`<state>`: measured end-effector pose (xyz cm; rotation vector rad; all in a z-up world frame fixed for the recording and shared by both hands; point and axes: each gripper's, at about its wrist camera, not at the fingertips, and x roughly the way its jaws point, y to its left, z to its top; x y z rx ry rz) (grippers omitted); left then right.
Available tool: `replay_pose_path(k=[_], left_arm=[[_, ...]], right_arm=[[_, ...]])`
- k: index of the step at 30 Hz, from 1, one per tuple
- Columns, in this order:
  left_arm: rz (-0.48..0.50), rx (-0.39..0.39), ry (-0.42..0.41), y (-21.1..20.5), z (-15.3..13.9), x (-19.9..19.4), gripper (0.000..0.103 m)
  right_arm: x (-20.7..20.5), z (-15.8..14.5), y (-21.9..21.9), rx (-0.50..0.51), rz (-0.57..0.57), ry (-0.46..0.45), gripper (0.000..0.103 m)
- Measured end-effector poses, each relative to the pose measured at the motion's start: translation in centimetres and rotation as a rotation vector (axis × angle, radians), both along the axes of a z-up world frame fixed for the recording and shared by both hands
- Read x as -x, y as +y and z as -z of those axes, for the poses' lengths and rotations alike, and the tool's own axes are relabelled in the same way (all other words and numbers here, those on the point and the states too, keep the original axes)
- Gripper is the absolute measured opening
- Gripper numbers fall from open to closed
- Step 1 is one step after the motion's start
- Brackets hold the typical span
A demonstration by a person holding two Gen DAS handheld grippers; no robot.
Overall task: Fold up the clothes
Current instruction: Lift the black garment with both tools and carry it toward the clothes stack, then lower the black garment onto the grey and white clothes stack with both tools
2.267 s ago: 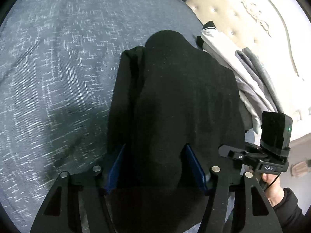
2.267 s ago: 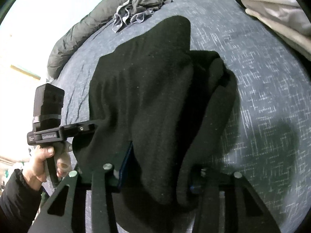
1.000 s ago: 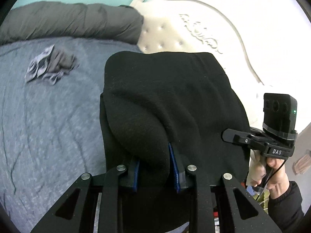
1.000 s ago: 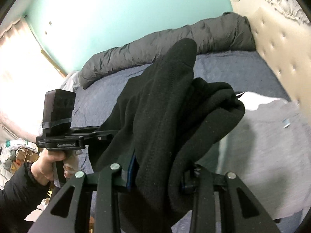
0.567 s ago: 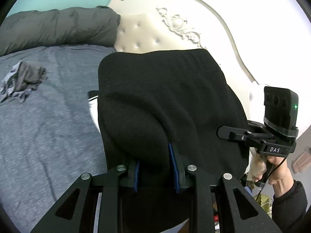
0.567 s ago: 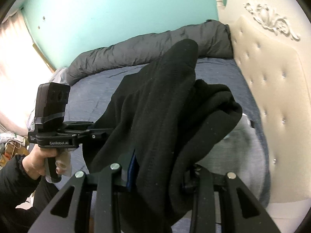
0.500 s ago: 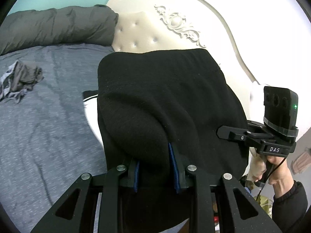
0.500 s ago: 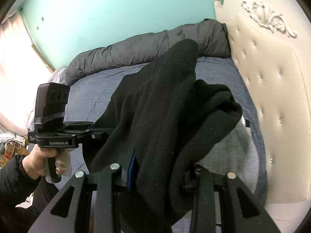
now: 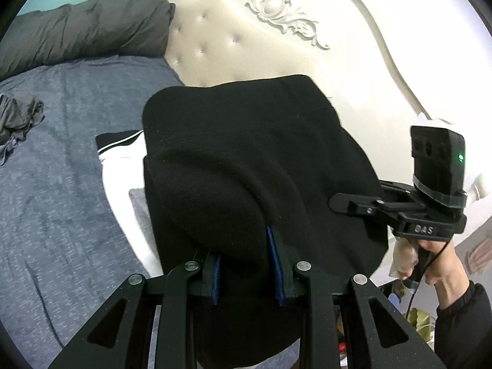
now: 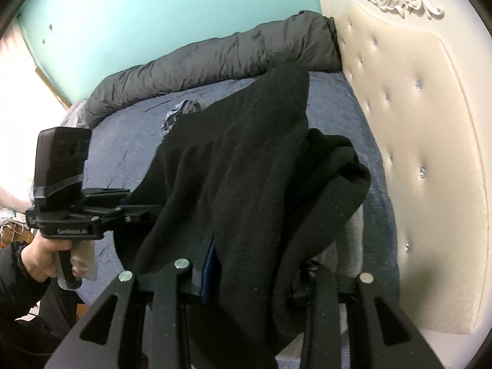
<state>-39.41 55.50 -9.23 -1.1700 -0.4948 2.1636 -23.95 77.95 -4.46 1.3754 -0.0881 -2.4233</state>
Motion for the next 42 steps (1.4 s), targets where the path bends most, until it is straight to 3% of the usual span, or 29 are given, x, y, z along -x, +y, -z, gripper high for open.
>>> replay_pose_path(k=[10, 17, 19, 22, 33, 38, 40, 42], left_arm=[[0.018, 0.003, -0.007, 1.4, 0.0, -0.7, 0.028], [0.022, 0.000, -0.034, 1.8, 1.0, -1.0, 0.028], [0.018, -0.009, -0.048, 1.5, 1.6, -1.1, 0.028], [0.013, -0.026, -0.055, 1.1, 2.0, -1.5, 0.028], [0.008, -0.011, -0.036, 1.0, 1.8, -2.2, 0.028], [0.005, 0.009, -0.028, 1.5, 1.9, -2.2, 0.029], [-0.009, 0.017, -0.014, 1.1, 1.4, -2.4, 0.031], [-0.030, 0.027, 0.009, 0.4, 0.7, -2.8, 0.032]], right_arm=[[1.3, 1.1, 0.2, -0.114, -0.008, -0.059, 0.037], [1.3, 3.5, 2.2, -0.129, 0.094, -0.072, 0.052], [0.9, 3.8, 2.9, -0.113, 0.133, -0.056, 0.064], [0.4, 3.8, 3.5, -0.099, 0.179, -0.024, 0.072], [-1.9, 0.2, 4.7, -0.118, 0.350, 0.114, 0.072], [-2.9, -2.3, 3.1, -0.091, 0.348, 0.208, 0.027], [-2.4, -2.1, 1.9, -0.072, 0.307, 0.196, 0.018], [-1.8, -1.0, 1.2, -0.103, 0.291, 0.159, 0.016]])
